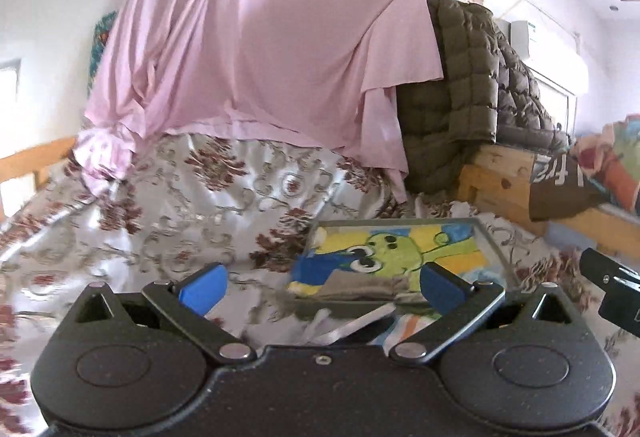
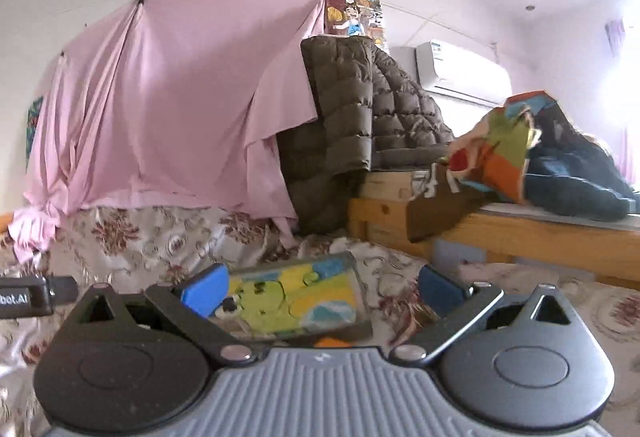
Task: Organize soft objects
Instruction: 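Move both open tools back over the pile of soft items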
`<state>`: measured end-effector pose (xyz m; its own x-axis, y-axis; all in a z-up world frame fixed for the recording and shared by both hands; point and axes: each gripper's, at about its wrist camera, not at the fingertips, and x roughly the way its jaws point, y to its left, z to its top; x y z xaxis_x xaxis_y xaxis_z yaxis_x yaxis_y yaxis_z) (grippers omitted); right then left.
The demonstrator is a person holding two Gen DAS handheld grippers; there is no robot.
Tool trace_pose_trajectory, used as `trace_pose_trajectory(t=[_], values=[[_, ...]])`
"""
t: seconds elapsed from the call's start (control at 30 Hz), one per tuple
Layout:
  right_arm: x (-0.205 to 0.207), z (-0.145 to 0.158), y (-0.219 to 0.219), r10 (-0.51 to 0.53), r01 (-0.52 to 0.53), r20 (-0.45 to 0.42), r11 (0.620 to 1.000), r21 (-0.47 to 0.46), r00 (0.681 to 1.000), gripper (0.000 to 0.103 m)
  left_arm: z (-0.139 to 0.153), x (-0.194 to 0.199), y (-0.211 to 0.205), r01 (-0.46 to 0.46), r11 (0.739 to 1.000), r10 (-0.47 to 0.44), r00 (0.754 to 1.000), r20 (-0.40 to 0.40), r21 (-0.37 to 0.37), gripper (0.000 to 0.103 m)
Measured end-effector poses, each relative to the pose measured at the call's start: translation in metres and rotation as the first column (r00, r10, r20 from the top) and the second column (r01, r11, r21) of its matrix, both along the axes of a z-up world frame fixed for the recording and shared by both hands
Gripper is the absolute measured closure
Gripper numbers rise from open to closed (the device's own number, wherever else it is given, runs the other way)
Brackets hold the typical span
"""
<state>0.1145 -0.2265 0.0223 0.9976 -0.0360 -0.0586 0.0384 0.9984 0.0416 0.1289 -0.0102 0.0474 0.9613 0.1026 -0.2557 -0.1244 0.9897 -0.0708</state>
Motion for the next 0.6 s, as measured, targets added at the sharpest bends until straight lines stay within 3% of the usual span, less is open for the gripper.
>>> trace_pose_trajectory(t=[0.23,0.5,0.6], values=[[-0.044,-0.01,0.01,0.055,-0.054,-0.024,0.998,0.015,0.998,0.0,-0.008,-0.054,0.015,-0.019,1.0,0.019,1.0,-0.001,0.019,0.001],[-0.072,-0.018,0.016,0.084,-0.08,-0.097,0.996,0.04,0.992,0.0,-0.024,-0.088,0.034,0.019,0.999,-0.016,0.995,-0.099,0.03,0.001],[-0.075,-0.024,0.02,0.07,-0.067,-0.181,0.998,0.02,0.981,0.0,-0.034,-0.093,0.04,0.012,1.0,-0.011,0.989,-0.151,0.006,0.001]])
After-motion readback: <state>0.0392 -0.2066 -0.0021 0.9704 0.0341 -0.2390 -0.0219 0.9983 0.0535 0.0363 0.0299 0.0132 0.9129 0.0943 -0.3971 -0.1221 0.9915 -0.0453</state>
